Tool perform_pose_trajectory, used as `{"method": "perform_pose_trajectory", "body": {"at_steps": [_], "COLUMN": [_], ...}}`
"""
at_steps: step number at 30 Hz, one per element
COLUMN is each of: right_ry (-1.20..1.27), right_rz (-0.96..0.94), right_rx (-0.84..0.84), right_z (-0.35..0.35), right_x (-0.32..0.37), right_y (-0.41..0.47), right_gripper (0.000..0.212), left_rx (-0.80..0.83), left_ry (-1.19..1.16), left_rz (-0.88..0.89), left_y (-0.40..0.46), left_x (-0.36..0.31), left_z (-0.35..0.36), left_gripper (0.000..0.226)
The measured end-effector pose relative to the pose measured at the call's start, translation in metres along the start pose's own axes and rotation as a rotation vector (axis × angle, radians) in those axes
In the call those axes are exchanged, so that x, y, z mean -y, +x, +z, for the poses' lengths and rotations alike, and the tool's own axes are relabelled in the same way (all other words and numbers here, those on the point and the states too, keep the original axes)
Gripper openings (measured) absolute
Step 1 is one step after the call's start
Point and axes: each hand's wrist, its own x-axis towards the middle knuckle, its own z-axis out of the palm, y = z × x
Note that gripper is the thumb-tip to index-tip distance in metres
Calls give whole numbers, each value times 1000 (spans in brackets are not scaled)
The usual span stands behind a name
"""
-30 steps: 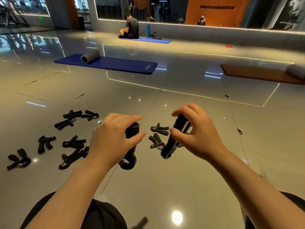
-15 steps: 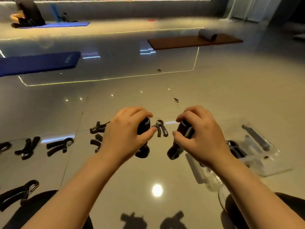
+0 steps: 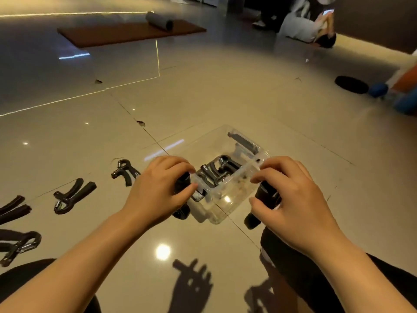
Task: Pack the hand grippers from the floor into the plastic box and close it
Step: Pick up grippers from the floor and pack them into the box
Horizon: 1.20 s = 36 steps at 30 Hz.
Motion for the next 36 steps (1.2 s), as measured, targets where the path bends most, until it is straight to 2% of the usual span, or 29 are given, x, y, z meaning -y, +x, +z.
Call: {"method": "perform_pose_trajectory", "body": {"at_steps": [5,8,13,17,22,27,32,36], "right_ry": [112,96,25,71,121,147,185,258], "right_rz": [81,130,20,-77,-216,-350,-458,-521], "right_rx": [44,67,152,213,324,410,439,421], "right_z": [12,38,66,65,62,58,45,25], "right_x": [13,17,14,8,-9,-46,-85,-116], "right_y": [20,44,84,107,140,166,206,238], "right_gripper": [24,22,21,20,30,31,40,37], "left_rx": [12,29,-7,-13,-21,-123,-275,-256], "left_ry": [-76,-74,-5,31,127,175,105,122], "left_rz": [-5,-3,-3,-87,-207,-362,-567,-616], "left_y": [14,19,19,19,13,14,35,74], "left_x": [11,24,33,37,33,7,-34,-76], "left_z": [17,17,6,4,3,14,50,81], "left_gripper": [45,44,38,39,43,41,42,42]}}
